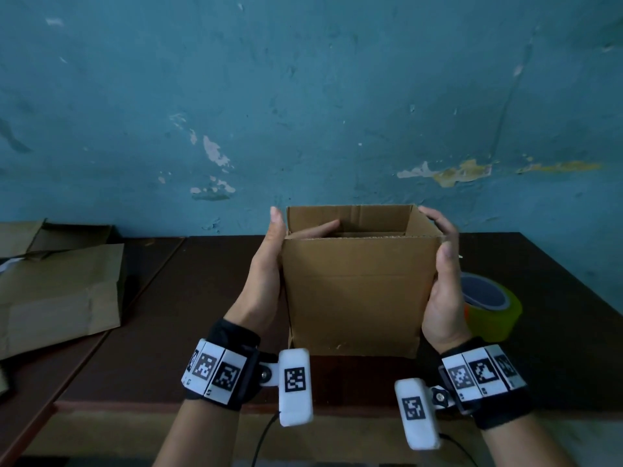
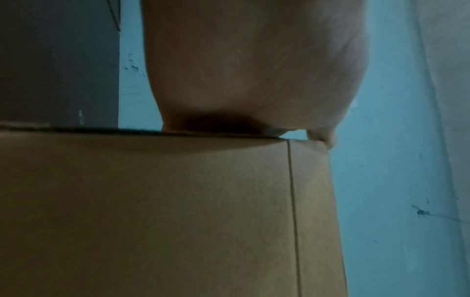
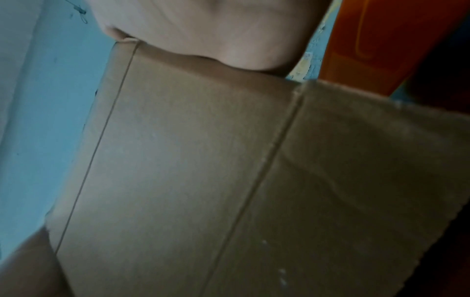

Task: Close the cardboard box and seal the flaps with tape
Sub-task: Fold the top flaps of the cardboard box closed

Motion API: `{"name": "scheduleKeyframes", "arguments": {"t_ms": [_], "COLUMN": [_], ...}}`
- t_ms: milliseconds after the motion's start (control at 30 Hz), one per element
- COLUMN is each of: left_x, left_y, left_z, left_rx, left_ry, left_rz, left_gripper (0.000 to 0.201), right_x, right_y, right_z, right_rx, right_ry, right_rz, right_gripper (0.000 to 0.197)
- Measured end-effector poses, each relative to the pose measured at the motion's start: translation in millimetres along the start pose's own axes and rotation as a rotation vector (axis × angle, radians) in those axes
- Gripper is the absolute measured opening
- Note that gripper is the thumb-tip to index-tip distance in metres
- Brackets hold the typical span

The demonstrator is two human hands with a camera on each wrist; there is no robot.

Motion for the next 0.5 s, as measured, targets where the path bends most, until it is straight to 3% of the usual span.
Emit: {"name": "scheduleKeyframes", "arguments": {"t_ms": [67,167,500], "left_x": [-4.0,-8.2,-9.3], "left_y": [-2.4,-5.0,-7.7], "left_z": [3.5,5.7,7.8], "left_rx": [-0.03,-0.002,0.016], "left_ry": [0.0,-0.2,-0.13], "left_rz": [-0.037,-0.081,-0.053], "left_gripper": [0.079,0.041,0.034], "right_x": [0.6,-0.9,-9.0], "right_y": [0.1,-1.2,-3.4], "right_z": [1.0,2.3,-3.1], "right_rx": [0.021,0.036,0.085], "right_ry": [-0.036,-0.043,-0.066], "right_rz": [-0.006,-0.024,-0.056], "right_gripper": [0.07,0.061,0.048]}}
Point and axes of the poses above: each hand's wrist, its own y-axis away from the middle knuckle, its own x-axis out of the palm, z = x × y, the point moved 4 cm from there along -y, towards the middle knuckle, and after that the axes turned 10 degrees about -x, right-handed, at the moved point
